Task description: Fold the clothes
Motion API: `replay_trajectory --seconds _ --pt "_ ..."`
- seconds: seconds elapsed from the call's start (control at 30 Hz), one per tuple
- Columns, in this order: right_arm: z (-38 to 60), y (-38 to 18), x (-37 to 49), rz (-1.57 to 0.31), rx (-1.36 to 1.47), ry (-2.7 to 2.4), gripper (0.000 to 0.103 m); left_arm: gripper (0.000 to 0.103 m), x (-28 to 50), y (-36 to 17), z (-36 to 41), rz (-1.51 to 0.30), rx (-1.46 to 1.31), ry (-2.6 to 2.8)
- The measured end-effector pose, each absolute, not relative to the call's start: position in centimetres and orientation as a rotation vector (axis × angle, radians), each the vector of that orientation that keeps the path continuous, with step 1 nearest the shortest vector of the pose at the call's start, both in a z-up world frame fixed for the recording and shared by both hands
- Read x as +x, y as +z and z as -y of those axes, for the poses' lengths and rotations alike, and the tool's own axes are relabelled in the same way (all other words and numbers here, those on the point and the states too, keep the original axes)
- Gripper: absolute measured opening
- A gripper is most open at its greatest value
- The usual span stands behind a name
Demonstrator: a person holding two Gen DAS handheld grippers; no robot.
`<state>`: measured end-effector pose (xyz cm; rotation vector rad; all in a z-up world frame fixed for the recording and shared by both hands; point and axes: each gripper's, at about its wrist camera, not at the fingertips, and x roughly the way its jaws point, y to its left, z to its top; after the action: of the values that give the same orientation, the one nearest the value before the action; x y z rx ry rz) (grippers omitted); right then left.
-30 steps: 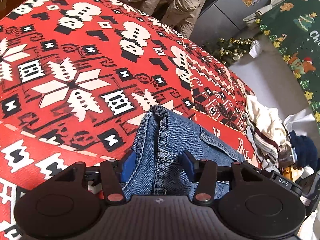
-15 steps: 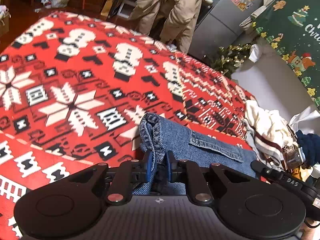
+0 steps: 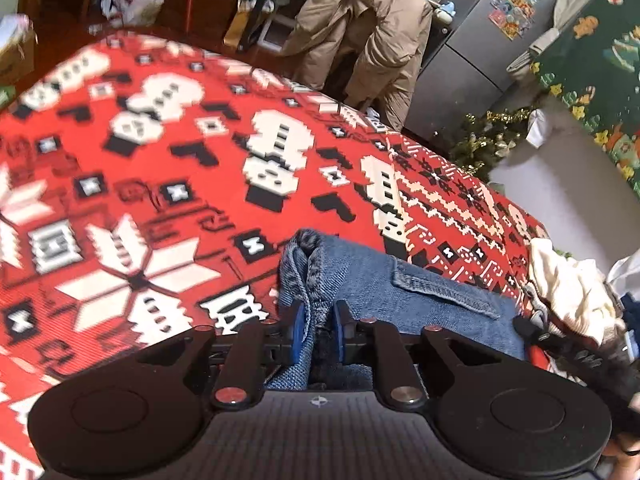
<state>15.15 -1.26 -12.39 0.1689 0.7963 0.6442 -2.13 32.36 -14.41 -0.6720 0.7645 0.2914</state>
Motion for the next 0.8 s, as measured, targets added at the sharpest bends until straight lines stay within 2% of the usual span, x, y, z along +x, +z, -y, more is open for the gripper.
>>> replay_trajectory --seconds 0.07,0.1,0.23,0.27,0.3,0.4,0.5,0.63,0.67,0.7,0.8 --pt "1.5 -13.8 15.8 -0.83 0.174 0.626 0.012 0.034 -2.4 -14.2 -33.0 -0.774 -0.696 0.29" --pt "1.8 -14.1 15.9 -0.834 0.191 0.622 0.016 0.034 -2.6 -14.0 -33.4 -0.777 -0.71 0.296" --pt "2.8 -12.7 15.9 -0.795 0.198 0.596 0.022 0.032 -4.3 -13.3 -34.9 -0.728 -0.814 0.318" --pt "3.0 -12.3 15.8 -0.779 0.203 0.593 0.022 0.029 -4.6 -12.9 -35.0 -0.707 -0.833 0.317" --pt "3.3 -11.9 15.7 -0.764 0.209 0.59 0.022 0.019 -4.6 -12.4 -34.8 -0.682 -0.829 0.308" --pt "2.6 -10.8 14.9 -0.738 0.228 0.672 0.015 0.01 -4.0 -11.1 -33.4 -0.618 -0.795 0.239" --pt "0.4 -10.5 13.8 -0.73 0.215 0.777 0.015 0.009 -3.0 -11.7 -31.6 -0.583 -0.81 0.125" --pt "-2.7 -12.6 12.6 -0.81 0.141 0.84 0.015 0.009 -1.5 -14.2 -30.2 -0.684 -0.787 0.122" --pt "-3.1 -13.3 12.4 -0.822 0.098 0.831 0.015 0.005 -1.3 -15.0 -30.1 -0.713 -0.779 0.132" --pt "-3.5 -14.0 12.3 -0.834 0.055 0.822 0.01 0.003 -1.2 -15.6 -30.2 -0.727 -0.785 0.12" --pt "-3.5 -14.8 12.5 -0.849 0.012 0.824 0.004 0.003 -1.3 -16.2 -30.7 -0.747 -0.801 0.098"
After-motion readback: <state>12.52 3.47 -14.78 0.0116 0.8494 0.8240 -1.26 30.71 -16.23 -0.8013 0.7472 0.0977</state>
